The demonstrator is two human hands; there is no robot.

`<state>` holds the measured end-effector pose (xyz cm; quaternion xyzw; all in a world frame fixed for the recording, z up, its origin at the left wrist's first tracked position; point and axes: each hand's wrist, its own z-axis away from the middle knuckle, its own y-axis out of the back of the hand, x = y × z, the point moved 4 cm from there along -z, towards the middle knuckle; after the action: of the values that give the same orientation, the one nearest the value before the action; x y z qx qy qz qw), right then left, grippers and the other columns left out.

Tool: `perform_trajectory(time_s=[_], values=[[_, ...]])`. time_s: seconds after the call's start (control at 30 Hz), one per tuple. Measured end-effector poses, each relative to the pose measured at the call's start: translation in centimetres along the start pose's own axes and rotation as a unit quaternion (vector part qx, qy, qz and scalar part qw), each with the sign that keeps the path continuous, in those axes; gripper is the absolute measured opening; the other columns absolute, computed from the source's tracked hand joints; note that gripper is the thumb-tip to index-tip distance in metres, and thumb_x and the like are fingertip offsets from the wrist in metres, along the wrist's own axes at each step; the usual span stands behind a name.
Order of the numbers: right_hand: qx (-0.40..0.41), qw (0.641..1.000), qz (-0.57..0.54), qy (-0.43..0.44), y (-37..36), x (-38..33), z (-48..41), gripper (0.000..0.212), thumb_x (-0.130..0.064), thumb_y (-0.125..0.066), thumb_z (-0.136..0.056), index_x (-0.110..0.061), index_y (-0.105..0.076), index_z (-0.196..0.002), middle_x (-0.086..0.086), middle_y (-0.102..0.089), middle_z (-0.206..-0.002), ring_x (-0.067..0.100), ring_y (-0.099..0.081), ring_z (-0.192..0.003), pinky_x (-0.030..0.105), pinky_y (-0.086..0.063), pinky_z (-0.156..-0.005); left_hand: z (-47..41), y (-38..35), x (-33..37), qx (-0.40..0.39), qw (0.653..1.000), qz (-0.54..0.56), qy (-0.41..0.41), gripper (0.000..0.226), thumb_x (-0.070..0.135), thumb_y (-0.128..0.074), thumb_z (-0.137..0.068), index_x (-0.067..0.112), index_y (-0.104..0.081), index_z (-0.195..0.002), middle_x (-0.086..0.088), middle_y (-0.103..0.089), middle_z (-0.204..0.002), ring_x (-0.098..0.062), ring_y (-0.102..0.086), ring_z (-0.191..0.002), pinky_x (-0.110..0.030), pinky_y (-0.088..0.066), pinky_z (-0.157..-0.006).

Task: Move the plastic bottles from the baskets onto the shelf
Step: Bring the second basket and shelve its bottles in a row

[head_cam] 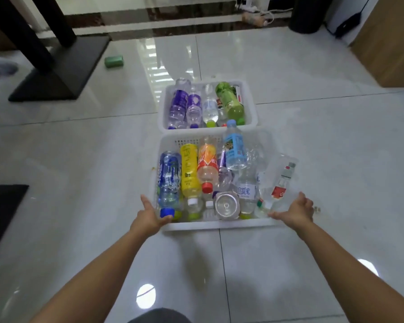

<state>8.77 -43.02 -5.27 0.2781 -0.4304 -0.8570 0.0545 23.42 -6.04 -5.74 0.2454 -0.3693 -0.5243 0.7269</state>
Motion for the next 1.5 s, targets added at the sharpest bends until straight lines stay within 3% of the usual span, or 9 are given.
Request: perform_trajectory(time_s=[0.17, 0.33, 0.77, 0.9, 1.0, 1.13, 1.23, 1.33, 1.5], values=[[0.003, 0.999, -0.028, -0.041, 0.1, -0.3, -0.6, 0.113, -0.019, -0.088, -0.062, -0.006, -0.013, -0.146, 0.022, -0.021, -0.144, 0.037, -0.022, -0.134, 0.044, -0.028, -0.109, -0.2, 0.2, -0.3, -0.027, 0.997, 0.059, 0.035, 0.107, 0.048, -0.071, -0.081, 0.007, 0.002, -0.148, -0.021, -0.053, -0.122, -0.026, -0.059, -0.077, -0.035, -0.052, -0.069], [-0.008, 0.993, -0.108, -0.057, -0.1, 0.5, 0.3, 0.106, -0.011, -0.081, -0.070, -0.013, -0.011, -0.149, 0.022, -0.019, -0.146, 0.036, -0.022, -0.134, 0.042, -0.026, -0.111, 0.2, 0.1, -0.4, -0.032, 0.997, 0.049, 0.040, 0.097, 0.048, -0.071, -0.081, 0.005, -0.009, -0.141, -0.024, -0.052, -0.125, -0.035, -0.058, -0.109, -0.039, -0.051, -0.079], [-0.024, 0.984, -0.148, -0.098, -0.7, 3.4, 2.0, 0.088, 0.004, -0.069, -0.075, -0.012, -0.017, -0.144, 0.018, -0.026, -0.140, 0.034, -0.033, -0.128, 0.040, -0.039, -0.104, 2.1, -1.0, -2.6, -0.039, 0.997, 0.044, 0.050, 0.067, 0.024, -0.060, -0.092, 0.003, -0.016, -0.138, -0.017, -0.053, -0.108, -0.028, -0.056, -0.090, -0.036, -0.047, -0.071], [-0.093, 0.978, -0.156, -0.101, 0.3, 4.9, 1.7, 0.057, 0.011, -0.062, -0.076, -0.007, -0.031, -0.121, 0.015, -0.043, -0.118, 0.029, -0.050, -0.101, 0.034, -0.048, -0.070, 2.5, -0.5, -2.7, -0.086, 0.991, 0.018, 0.102, 0.053, 0.013, -0.056, -0.091, 0.001, -0.023, -0.131, -0.015, -0.050, -0.090, -0.020, -0.047, -0.069, -0.031, -0.045, -0.062], [-0.105, 0.966, -0.225, -0.077, 2.4, 3.6, 0.0, 0.025, 0.012, -0.045, -0.085, 0.002, -0.054, -0.106, 0.016, -0.059, -0.098, 0.022, -0.054, -0.076, 0.031, -0.048, -0.070, 1.9, 1.2, -0.9, -0.101, 0.989, -0.022, 0.109, 0.026, 0.003, -0.044, -0.093, -0.004, -0.046, -0.118, -0.022, -0.054, -0.104, -0.031, -0.054, -0.089, -0.043, -0.049, -0.088], [-0.098, 0.888, -0.441, -0.081, 4.2, 0.5, -1.1, 0.048, -0.038, -0.036, -0.102, -0.012, -0.037, -0.142, 0.011, -0.049, -0.133, 0.028, -0.052, -0.116, 0.043, -0.037, -0.106, -0.9, 3.6, 0.7, 0.010, 0.981, 0.178, 0.080, 0.061, 0.013, -0.055, -0.093, 0.001, -0.026, -0.145, -0.022, -0.037, -0.143, -0.037, -0.044, -0.127, -0.045, -0.041, -0.101], [-0.101, 0.949, -0.295, -0.039, 1.8, -2.1, -0.9, 0.075, -0.066, -0.034, -0.091, -0.019, -0.022, -0.148, 0.007, -0.035, -0.148, 0.028, -0.037, -0.133, 0.047, -0.027, -0.113, -2.5, 3.4, 1.6, -0.003, 0.950, 0.309, 0.041, 0.079, 0.037, -0.061, -0.091, 0.006, -0.017, -0.149, -0.019, -0.033, -0.149, -0.037, -0.041, -0.131, -0.049, -0.039, -0.105], [-0.077, 0.997, -0.024, -0.001, -1.0, -3.9, 0.0, 0.092, -0.074, -0.034, -0.085, -0.031, 0.016, -0.149, 0.013, 0.012, -0.159, 0.041, 0.005, -0.145, 0.059, -0.005, -0.115, -3.1, 2.1, 2.1, -0.002, 0.972, 0.231, 0.050, 0.097, 0.055, -0.058, -0.087, 0.010, -0.002, -0.152, -0.021, -0.019, -0.154, -0.039, -0.028, -0.139, -0.052, -0.032, -0.110], [-0.033, 0.993, -0.115, -0.009, 0.2, -4.4, -1.4, 0.068, -0.065, -0.019, -0.093, -0.038, 0.008, -0.150, 0.008, 0.010, -0.160, 0.041, 0.000, -0.145, 0.054, -0.006, -0.115, -4.3, 2.0, 1.9, 0.061, 0.960, 0.264, 0.072, 0.076, 0.060, -0.041, -0.093, 0.008, -0.026, -0.147, -0.024, -0.034, -0.145, -0.041, -0.039, -0.129, -0.051, -0.036, -0.106]])
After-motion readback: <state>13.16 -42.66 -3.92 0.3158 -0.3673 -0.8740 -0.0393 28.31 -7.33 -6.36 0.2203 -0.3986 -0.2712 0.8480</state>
